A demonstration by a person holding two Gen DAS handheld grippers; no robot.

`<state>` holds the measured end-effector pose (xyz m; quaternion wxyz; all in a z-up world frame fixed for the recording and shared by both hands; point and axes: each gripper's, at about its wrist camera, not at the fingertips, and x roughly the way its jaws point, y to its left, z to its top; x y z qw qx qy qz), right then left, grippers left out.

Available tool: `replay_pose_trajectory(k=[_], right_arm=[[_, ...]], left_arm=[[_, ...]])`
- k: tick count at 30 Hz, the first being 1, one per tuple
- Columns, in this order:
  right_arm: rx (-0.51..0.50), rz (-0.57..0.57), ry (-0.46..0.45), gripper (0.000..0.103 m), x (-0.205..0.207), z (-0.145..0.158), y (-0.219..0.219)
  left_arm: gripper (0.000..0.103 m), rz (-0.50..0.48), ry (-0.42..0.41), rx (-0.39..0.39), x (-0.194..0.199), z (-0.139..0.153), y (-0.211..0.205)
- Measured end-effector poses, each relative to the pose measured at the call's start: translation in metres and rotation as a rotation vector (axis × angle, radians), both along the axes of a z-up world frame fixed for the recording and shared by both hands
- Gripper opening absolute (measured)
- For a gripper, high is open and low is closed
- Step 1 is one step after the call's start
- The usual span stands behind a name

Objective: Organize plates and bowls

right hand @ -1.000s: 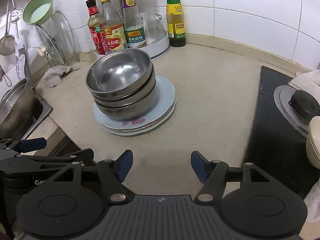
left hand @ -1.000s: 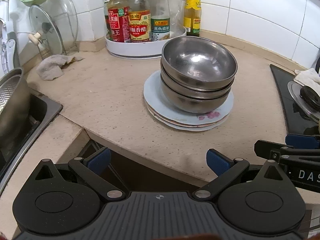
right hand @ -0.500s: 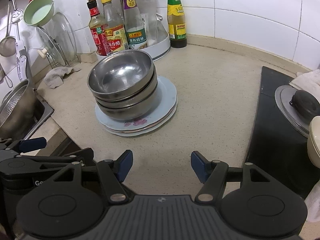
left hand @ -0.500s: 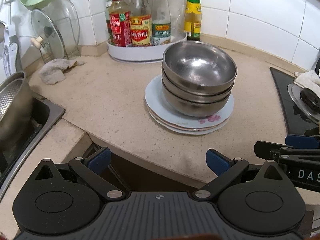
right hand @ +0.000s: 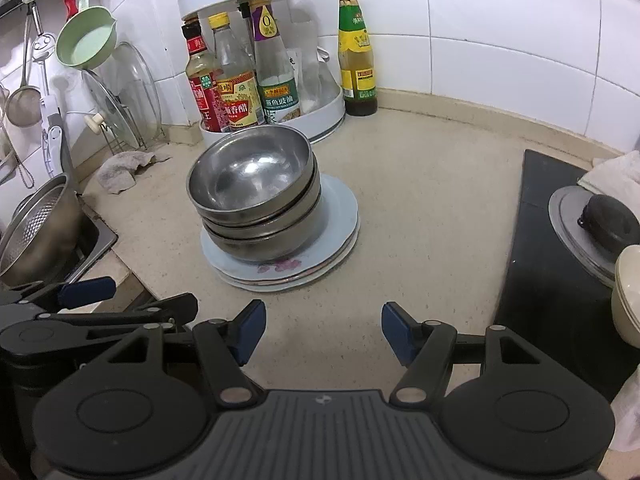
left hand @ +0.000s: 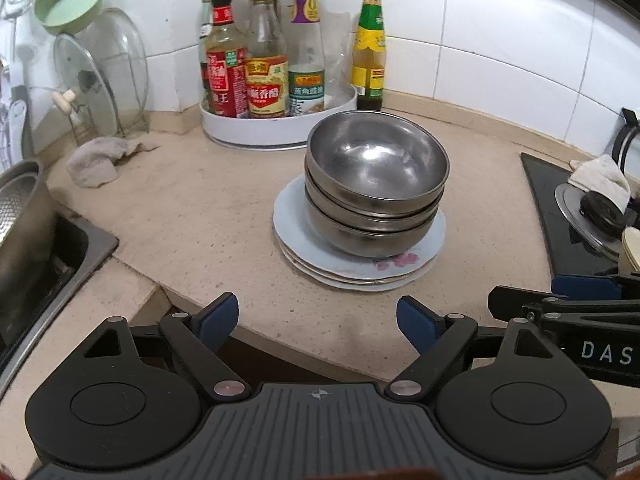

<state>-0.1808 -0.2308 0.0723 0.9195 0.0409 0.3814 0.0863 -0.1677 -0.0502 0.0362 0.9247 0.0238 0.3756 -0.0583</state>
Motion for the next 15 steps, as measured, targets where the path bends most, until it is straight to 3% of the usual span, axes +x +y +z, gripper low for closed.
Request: replay_pose_trajectory(k=[6, 10, 13, 15], right_arm=[[0.03, -0.003, 0.007, 0.061, 0.002, -0.001, -0.005], [0.048, -0.005, 0.005, 0.061, 0.002, -0.002, -0.007], [0.068, -0.016, -0.008, 0.061, 0.002, -0.001, -0.011], [0.071, -0.026, -0.011, 0.061, 0.001, 0.0, -0.015]], left_arm=[[0.093, -0.01, -0.013, -0.045, 0.0, -0.002, 0.003], [0.093, -0.01, -0.095, -0.018, -0.006, 0.002, 0.0], [0.093, -0.009, -0.17, -0.082, -0.011, 0.009, 0.006], [0.096, 0.009, -0.198, -0.076, -0.01, 0.013, 0.007]])
